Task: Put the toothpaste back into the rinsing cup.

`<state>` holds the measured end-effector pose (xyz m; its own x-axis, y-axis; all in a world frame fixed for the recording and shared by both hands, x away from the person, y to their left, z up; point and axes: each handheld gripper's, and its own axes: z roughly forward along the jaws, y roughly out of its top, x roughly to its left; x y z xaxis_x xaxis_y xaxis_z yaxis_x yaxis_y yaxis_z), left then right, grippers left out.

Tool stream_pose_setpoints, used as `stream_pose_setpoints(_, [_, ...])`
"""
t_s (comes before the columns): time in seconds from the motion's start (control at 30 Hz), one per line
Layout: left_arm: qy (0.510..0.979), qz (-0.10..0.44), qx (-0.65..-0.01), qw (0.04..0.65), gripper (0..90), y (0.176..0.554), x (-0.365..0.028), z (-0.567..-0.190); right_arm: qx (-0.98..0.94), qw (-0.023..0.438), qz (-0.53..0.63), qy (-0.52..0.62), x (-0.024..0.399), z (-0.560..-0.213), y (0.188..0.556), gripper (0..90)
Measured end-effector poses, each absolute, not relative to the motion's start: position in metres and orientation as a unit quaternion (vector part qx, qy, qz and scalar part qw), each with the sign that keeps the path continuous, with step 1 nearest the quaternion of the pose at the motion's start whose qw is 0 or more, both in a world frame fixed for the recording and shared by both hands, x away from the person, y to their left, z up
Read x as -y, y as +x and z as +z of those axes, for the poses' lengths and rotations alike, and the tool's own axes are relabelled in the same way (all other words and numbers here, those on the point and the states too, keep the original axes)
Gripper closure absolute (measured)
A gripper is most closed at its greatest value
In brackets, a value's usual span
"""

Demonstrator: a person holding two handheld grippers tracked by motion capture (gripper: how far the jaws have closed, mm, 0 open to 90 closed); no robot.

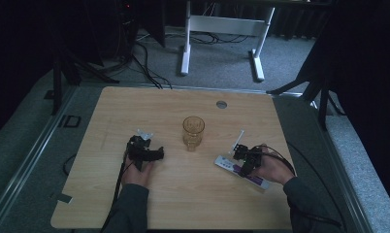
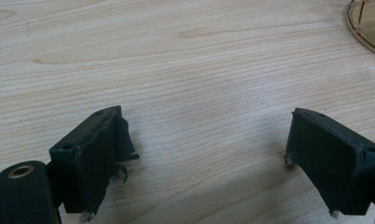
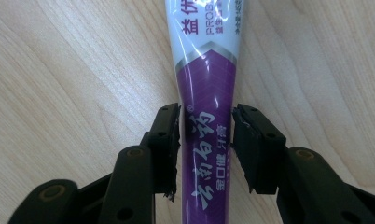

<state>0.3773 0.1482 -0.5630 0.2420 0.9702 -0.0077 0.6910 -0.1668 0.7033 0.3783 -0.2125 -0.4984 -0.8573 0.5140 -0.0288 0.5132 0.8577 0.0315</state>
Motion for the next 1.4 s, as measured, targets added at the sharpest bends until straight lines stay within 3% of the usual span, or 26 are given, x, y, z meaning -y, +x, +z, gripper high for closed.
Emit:
stream_pose_setpoints(0.83, [0.728, 0.231, -0.57, 0.302, 11.6, 0.377, -0.148, -0.563, -0.96, 0.001, 0.012, 0.28, 0.214, -0.516, 0.384, 59.4])
stream_pose_setpoints(1.13, [0.728, 0.231, -0.57, 0.302, 11.6, 0.377, -0.148, -0.563, -0.96, 0.02, 0.025, 0.279, 0.215, -0.513, 0.38, 68.8])
stream_pose_setpoints(1.4, [0.728, 0.231, -0.57, 0.302, 11.6, 0.377, -0.148, -0.563, -0.957, 0.029, 0.04, 0.286, 0.213, -0.507, 0.375, 71.5])
